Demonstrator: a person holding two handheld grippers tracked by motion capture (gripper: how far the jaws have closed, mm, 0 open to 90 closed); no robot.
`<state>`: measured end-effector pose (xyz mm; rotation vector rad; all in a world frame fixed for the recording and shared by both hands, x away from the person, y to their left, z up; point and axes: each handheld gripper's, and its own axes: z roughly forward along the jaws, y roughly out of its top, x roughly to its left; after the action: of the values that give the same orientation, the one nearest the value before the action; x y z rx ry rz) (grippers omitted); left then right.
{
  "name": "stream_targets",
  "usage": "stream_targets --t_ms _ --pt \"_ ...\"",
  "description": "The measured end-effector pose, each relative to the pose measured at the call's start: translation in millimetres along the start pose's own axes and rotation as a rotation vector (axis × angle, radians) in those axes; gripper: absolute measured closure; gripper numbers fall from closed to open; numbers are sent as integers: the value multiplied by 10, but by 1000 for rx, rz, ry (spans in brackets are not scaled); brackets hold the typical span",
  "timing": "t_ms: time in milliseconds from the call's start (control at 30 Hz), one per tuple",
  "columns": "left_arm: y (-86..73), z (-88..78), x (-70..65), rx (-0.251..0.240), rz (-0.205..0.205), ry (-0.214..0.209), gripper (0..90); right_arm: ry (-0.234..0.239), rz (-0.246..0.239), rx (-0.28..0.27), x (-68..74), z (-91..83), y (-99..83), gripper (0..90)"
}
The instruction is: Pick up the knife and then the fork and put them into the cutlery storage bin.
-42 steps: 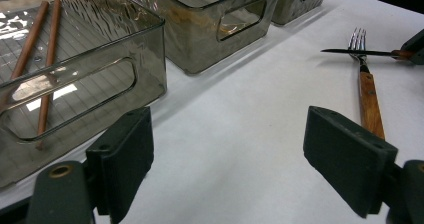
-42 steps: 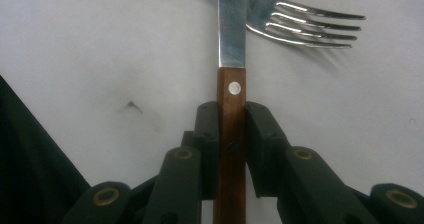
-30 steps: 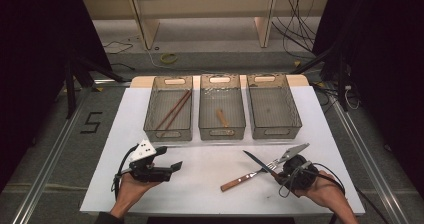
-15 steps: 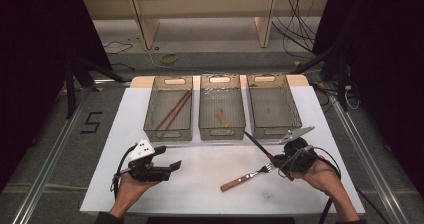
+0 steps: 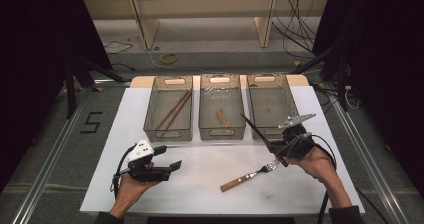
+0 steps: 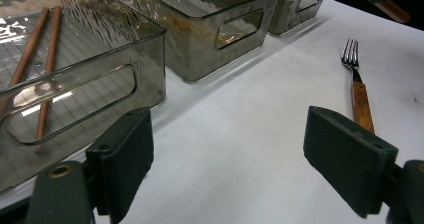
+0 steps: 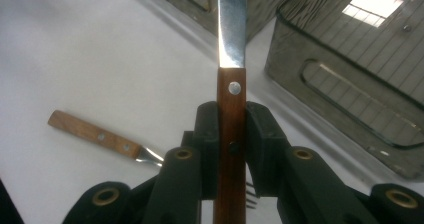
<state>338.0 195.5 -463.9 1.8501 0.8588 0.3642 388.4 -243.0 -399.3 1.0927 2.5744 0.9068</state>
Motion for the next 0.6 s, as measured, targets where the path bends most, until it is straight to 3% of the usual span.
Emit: stream_targets --t_ms 600 --pt "-2 1 2 -8 -2 0 194 -37 59 -89 -262 -38 401 775"
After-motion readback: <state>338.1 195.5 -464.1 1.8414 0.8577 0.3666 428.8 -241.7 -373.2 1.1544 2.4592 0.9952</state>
